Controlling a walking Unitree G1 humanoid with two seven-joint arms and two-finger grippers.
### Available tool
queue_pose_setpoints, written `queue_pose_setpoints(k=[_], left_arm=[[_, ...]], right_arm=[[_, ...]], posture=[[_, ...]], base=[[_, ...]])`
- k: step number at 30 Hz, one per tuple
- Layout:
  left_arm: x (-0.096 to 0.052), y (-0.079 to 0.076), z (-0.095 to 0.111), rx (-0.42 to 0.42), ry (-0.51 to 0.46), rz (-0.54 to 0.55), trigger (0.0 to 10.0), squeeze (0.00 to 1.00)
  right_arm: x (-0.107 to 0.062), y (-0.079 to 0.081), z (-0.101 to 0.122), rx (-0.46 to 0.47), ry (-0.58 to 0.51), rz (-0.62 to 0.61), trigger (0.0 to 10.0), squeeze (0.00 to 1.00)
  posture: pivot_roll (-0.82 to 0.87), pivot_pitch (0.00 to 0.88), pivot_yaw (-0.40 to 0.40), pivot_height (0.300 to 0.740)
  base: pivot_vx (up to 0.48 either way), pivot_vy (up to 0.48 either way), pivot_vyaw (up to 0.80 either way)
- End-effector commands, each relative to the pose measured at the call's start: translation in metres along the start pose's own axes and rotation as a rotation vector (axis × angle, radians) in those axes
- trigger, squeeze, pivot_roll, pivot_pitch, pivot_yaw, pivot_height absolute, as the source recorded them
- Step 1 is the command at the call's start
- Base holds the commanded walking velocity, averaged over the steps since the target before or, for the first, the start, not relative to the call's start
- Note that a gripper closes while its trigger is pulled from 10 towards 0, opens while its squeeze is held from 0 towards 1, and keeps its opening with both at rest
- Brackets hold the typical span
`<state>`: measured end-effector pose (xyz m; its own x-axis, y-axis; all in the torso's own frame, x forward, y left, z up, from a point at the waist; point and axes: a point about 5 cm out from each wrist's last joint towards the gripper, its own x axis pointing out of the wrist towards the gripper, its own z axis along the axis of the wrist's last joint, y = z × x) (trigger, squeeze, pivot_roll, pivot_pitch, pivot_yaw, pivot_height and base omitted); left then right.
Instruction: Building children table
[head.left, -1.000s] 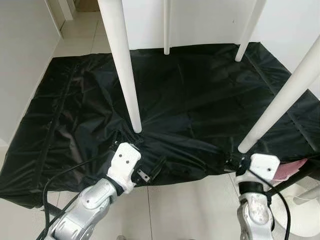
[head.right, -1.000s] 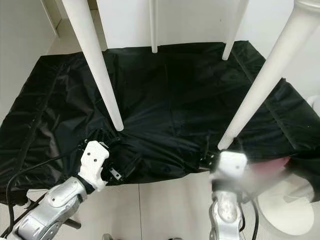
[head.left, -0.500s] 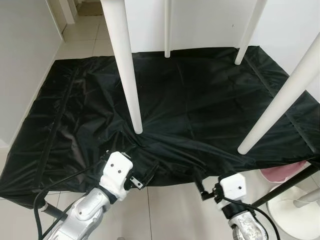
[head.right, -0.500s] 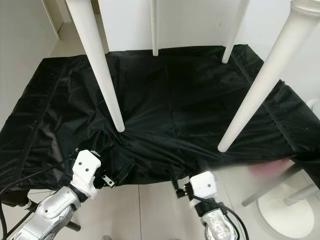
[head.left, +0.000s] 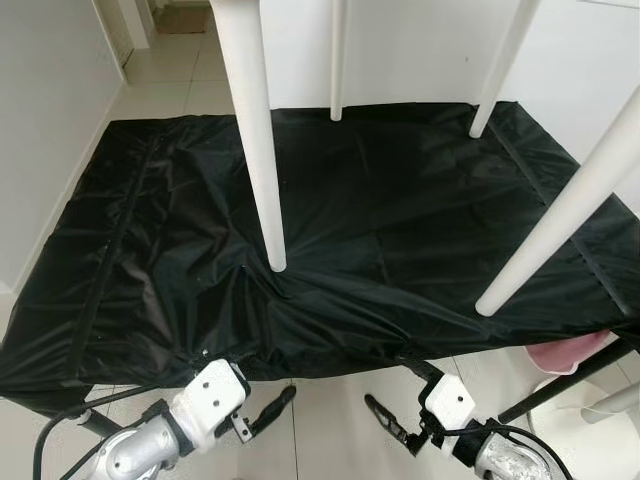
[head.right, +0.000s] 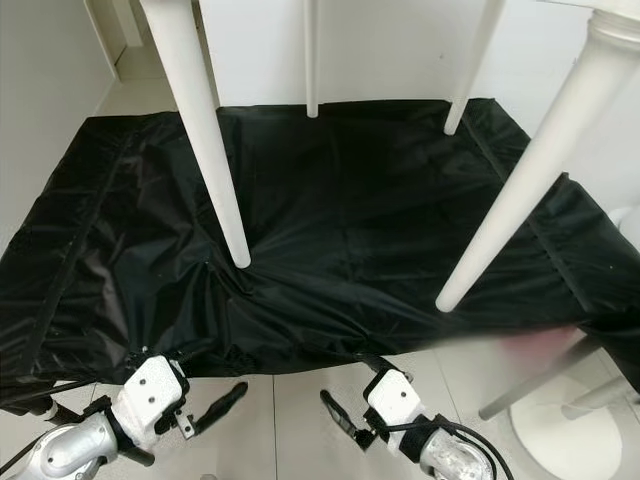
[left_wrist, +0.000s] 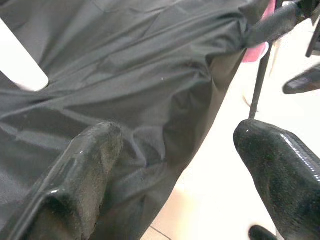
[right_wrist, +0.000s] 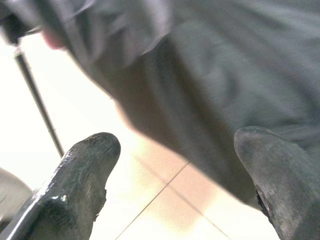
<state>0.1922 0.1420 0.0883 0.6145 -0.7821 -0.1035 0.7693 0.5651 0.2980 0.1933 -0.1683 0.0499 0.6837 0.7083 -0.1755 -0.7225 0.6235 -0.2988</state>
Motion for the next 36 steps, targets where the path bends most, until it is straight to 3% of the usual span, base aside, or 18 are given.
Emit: queue_pose_setpoints(k=[1, 8, 10, 11, 12, 16, 18, 21, 24, 29, 36], left_arm=[[-0.007, -0.007, -0.007, 0.019, 0.034, -0.112, 10.0, 0.0], [-0.019, -0.013, -0.024, 0.019, 0.096, -0.158, 10.0, 0.0], [-0.028, -0.021, -0.043, 0.019, 0.174, -0.189, 10.0, 0.0], [-0.028, -0.021, -0.043, 0.019, 0.174, -0.189, 10.0, 0.0], [-0.035, -0.028, -0.062, -0.001, 0.25, -0.198, 10.0, 0.0], [-0.037, -0.03, -0.068, -0.012, 0.275, -0.196, 10.0, 0.0], [-0.04, -0.033, -0.085, -0.07, 0.336, -0.163, 10.0, 0.0], [-0.042, -0.033, -0.094, -0.109, 0.371, -0.132, 10.0, 0.0], [-0.047, -0.031, -0.121, -0.293, 0.472, 0.019, 10.0, 0.0], [-0.047, -0.03, -0.129, -0.338, 0.495, 0.078, 10.0, 0.0], [-0.04, -0.034, -0.149, -0.428, 0.608, 0.203, 10.0, 0.0]], right_arm=[[-0.004, 0.006, -0.009, -0.007, 0.04, 0.058, 10.0, 0.0], [-0.01, 0.009, -0.027, -0.012, 0.116, 0.13, 10.0, 0.0], [-0.013, 0.01, -0.043, 0.012, 0.181, 0.128, 10.0, 0.0], [-0.013, 0.01, -0.043, 0.012, 0.181, 0.128, 10.0, 0.0], [-0.016, 0.012, -0.061, 0.062, 0.269, 0.101, 10.0, 0.0], [-0.017, 0.013, -0.068, 0.087, 0.304, 0.088, 10.0, 0.0], [-0.021, 0.019, -0.087, 0.169, 0.409, 0.051, 10.0, 0.0], [-0.024, 0.022, -0.095, 0.204, 0.458, 0.028, 10.0, 0.0], [-0.027, 0.029, -0.114, 0.327, 0.588, -0.087, 10.0, 0.0], [-0.026, 0.031, -0.118, 0.362, 0.607, -0.133, 10.0, 0.0], [-0.033, 0.035, -0.131, 0.403, 0.741, -0.261, 10.0, 0.0]], posture=[[0.03, 0.096, 0.009, 0.74], [0.04, 0.098, 0.007, 0.74], [0.03, 0.092, 0.006, 0.74], [0.03, 0.092, 0.006, 0.74], [0.03, 0.09, 0.008, 0.74], [0.03, 0.09, 0.008, 0.74], [0.03, 0.087, 0.009, 0.74], [0.03, 0.084, 0.012, 0.74], [0.04, 0.073, 0.022, 0.74], [0.04, 0.073, 0.022, 0.74], [0.03, 0.071, 0.026, 0.74]], base=[[0.0, 0.0, 0.0], [0.0, 0.0, 0.0], [0.0, 0.0, 0.0], [0.0, 0.0, 0.0], [0.0, 0.0, 0.0], [0.0, 0.0, 0.0], [0.0, 0.0, 0.0], [0.0, 0.0, 0.0], [0.0, 0.0, 0.0], [0.0, 0.0, 0.0], [0.0, 0.0, 0.0]])
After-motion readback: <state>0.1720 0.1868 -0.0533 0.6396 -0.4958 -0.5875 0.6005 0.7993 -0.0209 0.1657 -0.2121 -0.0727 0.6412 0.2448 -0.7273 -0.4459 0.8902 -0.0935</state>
